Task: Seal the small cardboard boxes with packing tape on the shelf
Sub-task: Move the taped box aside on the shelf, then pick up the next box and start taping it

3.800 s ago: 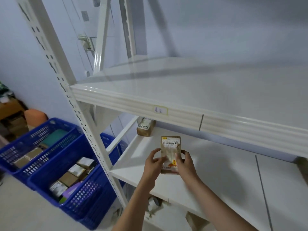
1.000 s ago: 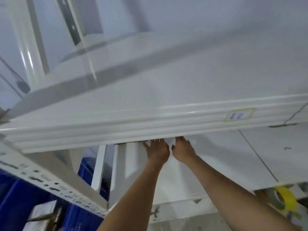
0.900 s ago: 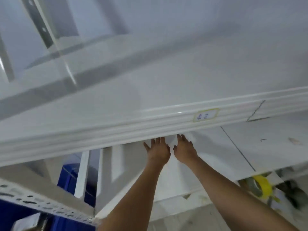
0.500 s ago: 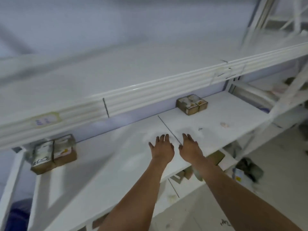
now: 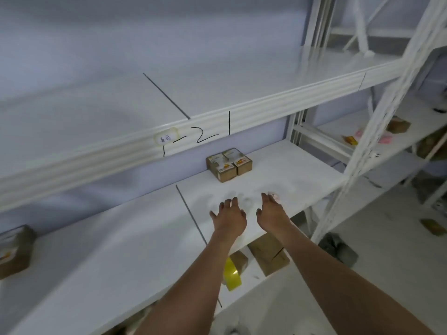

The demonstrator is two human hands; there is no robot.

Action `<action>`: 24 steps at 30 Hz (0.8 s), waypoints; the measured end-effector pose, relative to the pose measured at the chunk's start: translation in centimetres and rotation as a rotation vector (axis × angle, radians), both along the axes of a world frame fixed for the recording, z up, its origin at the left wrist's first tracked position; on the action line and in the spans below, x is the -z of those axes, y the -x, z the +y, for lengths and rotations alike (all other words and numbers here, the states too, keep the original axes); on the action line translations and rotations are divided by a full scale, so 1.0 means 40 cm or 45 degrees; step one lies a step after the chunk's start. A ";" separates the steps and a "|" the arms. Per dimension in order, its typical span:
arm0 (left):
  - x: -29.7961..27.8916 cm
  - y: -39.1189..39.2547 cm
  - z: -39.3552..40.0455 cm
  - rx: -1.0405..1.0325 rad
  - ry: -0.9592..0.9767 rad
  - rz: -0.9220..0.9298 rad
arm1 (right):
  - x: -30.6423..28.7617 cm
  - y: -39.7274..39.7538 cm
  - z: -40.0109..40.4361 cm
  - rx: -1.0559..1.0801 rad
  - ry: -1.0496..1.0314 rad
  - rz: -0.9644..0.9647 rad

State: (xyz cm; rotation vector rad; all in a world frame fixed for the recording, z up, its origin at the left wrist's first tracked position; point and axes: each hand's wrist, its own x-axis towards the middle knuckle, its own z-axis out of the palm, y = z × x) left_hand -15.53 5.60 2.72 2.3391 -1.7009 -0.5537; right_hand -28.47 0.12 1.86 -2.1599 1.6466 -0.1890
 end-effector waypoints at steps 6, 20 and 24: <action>0.037 -0.033 -0.203 -0.174 0.018 0.065 | 0.000 -0.049 -0.201 -0.114 0.019 0.022; 0.054 -0.126 -0.450 -0.677 0.230 0.538 | 0.028 -0.196 -0.506 -0.537 -0.016 0.012; 0.064 -0.140 -0.523 -0.937 0.318 0.783 | 0.061 -0.247 -0.598 -0.799 0.171 0.175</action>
